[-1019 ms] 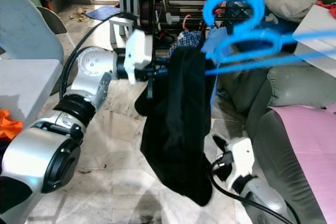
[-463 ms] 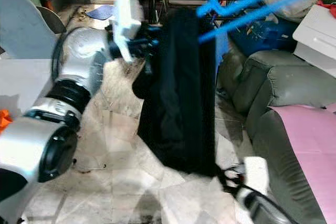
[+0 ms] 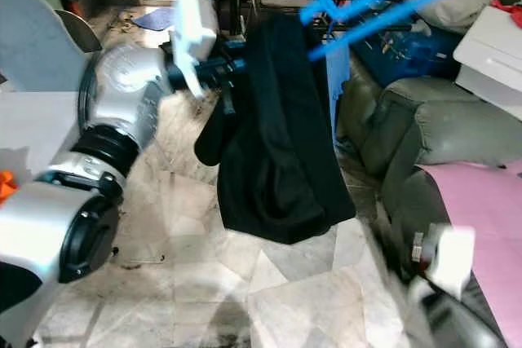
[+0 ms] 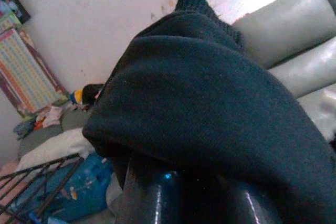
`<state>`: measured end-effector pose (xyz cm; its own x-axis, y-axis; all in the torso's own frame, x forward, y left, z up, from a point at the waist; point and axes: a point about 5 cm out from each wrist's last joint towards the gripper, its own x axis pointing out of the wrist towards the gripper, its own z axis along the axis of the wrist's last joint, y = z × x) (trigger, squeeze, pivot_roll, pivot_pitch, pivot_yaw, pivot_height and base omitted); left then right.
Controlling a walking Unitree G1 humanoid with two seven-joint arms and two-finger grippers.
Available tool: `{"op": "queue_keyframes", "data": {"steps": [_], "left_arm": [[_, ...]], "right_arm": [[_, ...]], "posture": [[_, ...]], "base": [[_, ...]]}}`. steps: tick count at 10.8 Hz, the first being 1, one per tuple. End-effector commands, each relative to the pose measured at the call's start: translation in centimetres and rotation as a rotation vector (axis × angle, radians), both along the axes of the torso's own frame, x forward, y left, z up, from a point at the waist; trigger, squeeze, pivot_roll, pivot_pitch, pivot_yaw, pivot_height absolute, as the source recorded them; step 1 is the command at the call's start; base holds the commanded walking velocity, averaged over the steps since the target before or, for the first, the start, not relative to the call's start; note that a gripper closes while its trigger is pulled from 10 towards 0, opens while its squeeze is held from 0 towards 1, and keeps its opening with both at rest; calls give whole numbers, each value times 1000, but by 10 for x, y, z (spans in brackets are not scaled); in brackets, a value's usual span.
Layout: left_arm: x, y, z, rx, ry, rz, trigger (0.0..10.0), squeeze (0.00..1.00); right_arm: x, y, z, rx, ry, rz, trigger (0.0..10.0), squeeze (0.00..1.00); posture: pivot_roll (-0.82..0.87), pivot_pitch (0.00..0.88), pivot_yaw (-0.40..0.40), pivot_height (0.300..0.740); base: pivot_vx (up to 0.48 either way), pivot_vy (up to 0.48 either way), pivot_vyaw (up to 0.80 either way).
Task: Hang hanger
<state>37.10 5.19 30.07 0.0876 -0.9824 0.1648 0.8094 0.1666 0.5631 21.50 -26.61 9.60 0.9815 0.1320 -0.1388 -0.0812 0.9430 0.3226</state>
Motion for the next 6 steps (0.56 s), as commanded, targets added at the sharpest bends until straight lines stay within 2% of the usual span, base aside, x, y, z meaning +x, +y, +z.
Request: {"op": "queue_keyframes", "data": {"steps": [1, 4, 5, 6], "left_arm": [[0, 1, 0, 14, -23, 12, 0, 0], [-4, -2, -10, 68, -34, -37, 0, 0], [-7, -5, -9, 72, -48, -59, 0, 0], [-8, -7, -7, 68, -59, -74, 0, 0]], "right_arm": [[-1, 3, 8, -4, -47, 33, 10000, 1000], [-1, 2, 25, -48, -112, 111, 10000, 1000], [2, 1, 27, -46, -114, 135, 10000, 1000], [3, 7, 27, -26, -112, 180, 10000, 1000]], "posture": [[11, 0, -59, 740], [10, 0, -57, 740], [9, 0, -57, 740], [9, 0, -57, 740]], "base": [[0, 0, 0], [0, 0, 0], [0, 0, 0], [0, 0, 0]]}}
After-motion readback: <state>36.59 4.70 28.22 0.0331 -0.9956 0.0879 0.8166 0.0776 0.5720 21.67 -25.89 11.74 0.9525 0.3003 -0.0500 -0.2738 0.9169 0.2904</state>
